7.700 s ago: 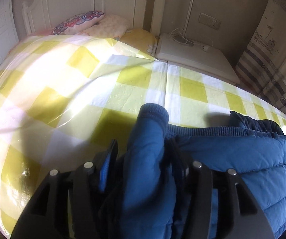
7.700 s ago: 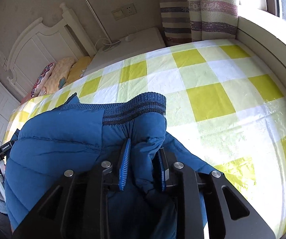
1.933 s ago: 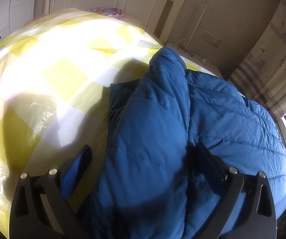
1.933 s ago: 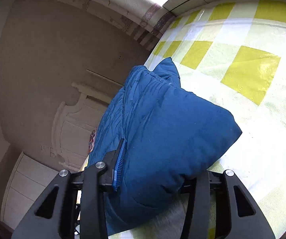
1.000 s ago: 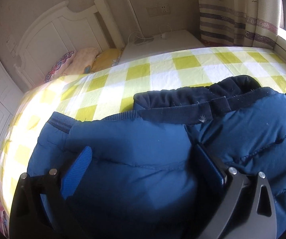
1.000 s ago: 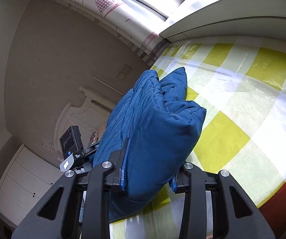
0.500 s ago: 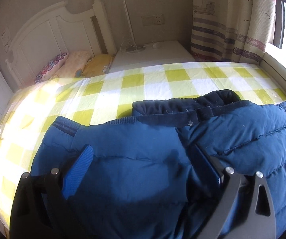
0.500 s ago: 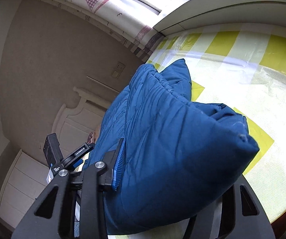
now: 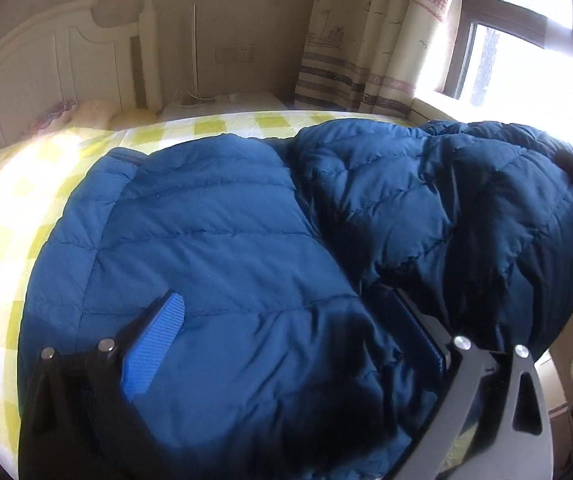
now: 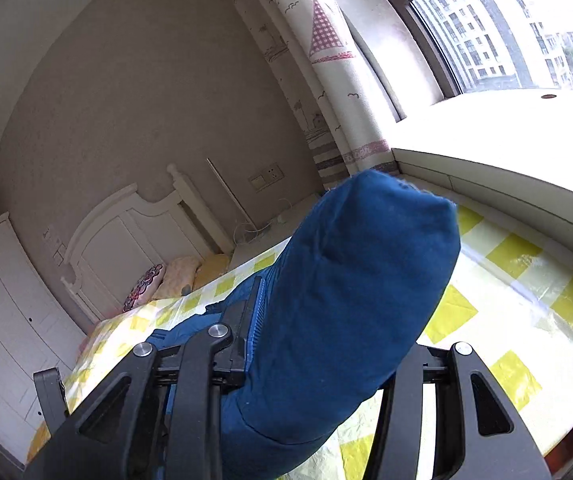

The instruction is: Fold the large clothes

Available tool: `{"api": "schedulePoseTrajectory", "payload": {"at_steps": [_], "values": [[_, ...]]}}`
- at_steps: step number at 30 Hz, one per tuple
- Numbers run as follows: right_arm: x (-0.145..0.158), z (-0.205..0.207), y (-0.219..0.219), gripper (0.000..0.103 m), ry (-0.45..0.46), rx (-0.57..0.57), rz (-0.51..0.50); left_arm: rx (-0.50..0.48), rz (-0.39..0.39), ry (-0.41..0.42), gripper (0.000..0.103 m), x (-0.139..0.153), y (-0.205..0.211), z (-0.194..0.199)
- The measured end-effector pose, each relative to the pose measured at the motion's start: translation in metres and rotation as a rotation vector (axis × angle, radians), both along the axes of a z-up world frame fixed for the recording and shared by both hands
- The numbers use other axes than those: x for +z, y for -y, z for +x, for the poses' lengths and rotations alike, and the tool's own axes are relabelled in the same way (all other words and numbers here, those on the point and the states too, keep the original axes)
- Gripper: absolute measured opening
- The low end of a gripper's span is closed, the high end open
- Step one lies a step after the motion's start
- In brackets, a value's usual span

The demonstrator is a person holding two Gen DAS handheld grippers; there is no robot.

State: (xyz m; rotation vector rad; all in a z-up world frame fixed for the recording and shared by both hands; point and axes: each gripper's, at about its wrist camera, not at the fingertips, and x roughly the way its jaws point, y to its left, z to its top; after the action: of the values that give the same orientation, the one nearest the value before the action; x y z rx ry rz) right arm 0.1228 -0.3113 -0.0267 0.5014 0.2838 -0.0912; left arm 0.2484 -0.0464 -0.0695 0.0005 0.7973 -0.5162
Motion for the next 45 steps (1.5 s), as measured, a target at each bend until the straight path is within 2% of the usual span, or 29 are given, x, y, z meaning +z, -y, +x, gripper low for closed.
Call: {"api": "schedulePoseTrajectory", "payload": {"at_steps": [4, 6, 8, 11, 13, 16, 18, 21, 25, 27, 29, 30, 32, 33, 36, 37, 38, 39, 41, 45], "values": [[0.043, 0.024, -0.085, 0.048, 0.014, 0.049, -0.377, -0.016, -0.458, -0.243, 0.101, 0.027, -0.084, 0.060], [0.054, 0.038, -0.143, 0.048, 0.001, 0.114, -0.611, -0.015, -0.618, -0.340, 0.101, 0.029, -0.122, 0.093], [0.050, 0.050, -0.204, 0.048, -0.012, 0.189, -0.858, 0.009, -0.695, -0.376, 0.101, 0.026, -0.154, 0.120], [0.008, 0.057, -0.284, 0.048, -0.047, 0.318, -1.205, 0.045, -0.795, -0.462, 0.101, 0.000, -0.190, 0.145], [-0.030, 0.054, -0.316, 0.048, -0.062, 0.414, -1.354, 0.065, -0.859, -0.518, 0.101, -0.022, -0.207, 0.150], [-0.078, 0.042, -0.333, 0.047, -0.072, 0.515, -1.454, 0.045, -0.925, -0.556, 0.101, -0.039, -0.220, 0.149], [-0.086, 0.033, -0.332, 0.047, -0.036, 0.493, -1.453, 0.031, -0.899, -0.555, 0.101, -0.038, -0.221, 0.149], [-0.072, 0.024, -0.314, 0.043, 0.006, 0.469, -1.378, -0.003, -0.772, -0.531, 0.101, -0.020, -0.207, 0.153], [-0.067, 0.021, -0.305, 0.042, 0.023, 0.470, -1.410, -0.117, -0.632, -0.501, 0.101, 0.014, -0.163, 0.162], [-0.068, 0.022, -0.301, 0.042, 0.025, 0.466, -1.406, -0.139, -0.532, -0.477, 0.101, 0.030, -0.138, 0.163], [-0.064, 0.024, -0.293, 0.042, 0.026, 0.464, -1.368, -0.146, -0.481, -0.457, 0.101, 0.043, -0.124, 0.162], [-0.060, 0.027, -0.286, 0.042, 0.032, 0.463, -1.333, -0.146, -0.485, -0.442, 0.101, 0.047, -0.122, 0.160], [-0.050, 0.029, -0.275, 0.042, 0.044, 0.459, -1.276, -0.153, -0.542, -0.435, 0.101, 0.047, -0.127, 0.157], [-0.045, 0.032, -0.271, 0.042, 0.048, 0.462, -1.246, -0.169, -0.601, -0.438, 0.101, 0.045, -0.133, 0.155], [-0.033, 0.039, -0.259, 0.043, 0.044, 0.501, -1.149, -0.230, -0.854, -0.461, 0.101, 0.030, -0.155, 0.149], [-0.032, 0.041, -0.257, 0.043, 0.042, 0.512, -1.137, -0.226, -0.882, -0.449, 0.101, 0.027, -0.158, 0.146], [-0.032, 0.042, -0.256, 0.042, 0.038, 0.519, -1.148, -0.220, -0.864, -0.432, 0.101, 0.025, -0.157, 0.143], [-0.035, 0.043, -0.258, 0.042, 0.035, 0.522, -1.186, -0.222, -0.814, -0.416, 0.101, 0.027, -0.151, 0.139], [-0.047, 0.047, -0.272, 0.042, 0.019, 0.542, -1.288, -0.245, -0.644, -0.369, 0.101, 0.038, -0.133, 0.129], [-0.065, 0.058, -0.270, 0.042, 0.039, 0.547, -1.432, -0.331, -0.187, -0.225, 0.101, 0.070, -0.079, 0.106]]}}
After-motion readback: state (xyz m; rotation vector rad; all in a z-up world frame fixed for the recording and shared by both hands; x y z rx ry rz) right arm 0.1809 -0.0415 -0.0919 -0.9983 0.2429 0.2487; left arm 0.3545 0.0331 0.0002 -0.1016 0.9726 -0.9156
